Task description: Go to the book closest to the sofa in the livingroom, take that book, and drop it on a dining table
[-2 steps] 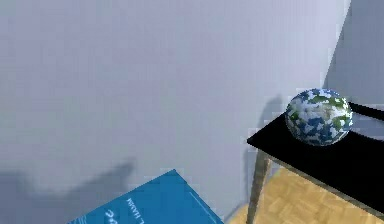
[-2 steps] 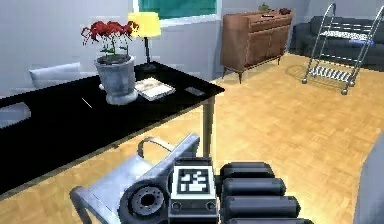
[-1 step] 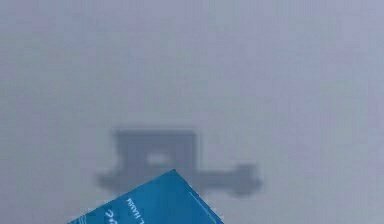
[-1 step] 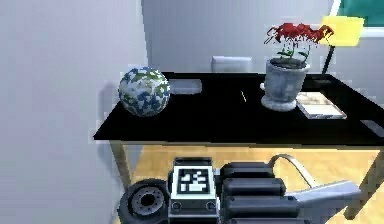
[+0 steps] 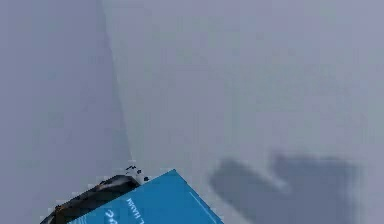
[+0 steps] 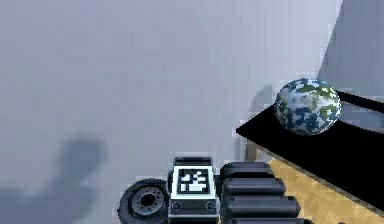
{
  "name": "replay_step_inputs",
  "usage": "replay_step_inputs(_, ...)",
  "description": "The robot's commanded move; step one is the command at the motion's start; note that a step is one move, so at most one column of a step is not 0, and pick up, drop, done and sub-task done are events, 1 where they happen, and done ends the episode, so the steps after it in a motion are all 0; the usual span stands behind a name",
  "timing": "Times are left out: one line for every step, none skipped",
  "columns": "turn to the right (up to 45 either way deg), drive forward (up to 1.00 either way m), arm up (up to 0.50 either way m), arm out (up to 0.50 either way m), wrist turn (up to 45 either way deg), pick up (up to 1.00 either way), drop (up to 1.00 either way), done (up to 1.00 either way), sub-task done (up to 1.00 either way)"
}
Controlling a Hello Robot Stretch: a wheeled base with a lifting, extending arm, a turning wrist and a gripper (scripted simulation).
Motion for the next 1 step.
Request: replay_step_inputs(-45.0,0.00,0.00,0.00,0.0,0.00,0.00,0.00,0.00)
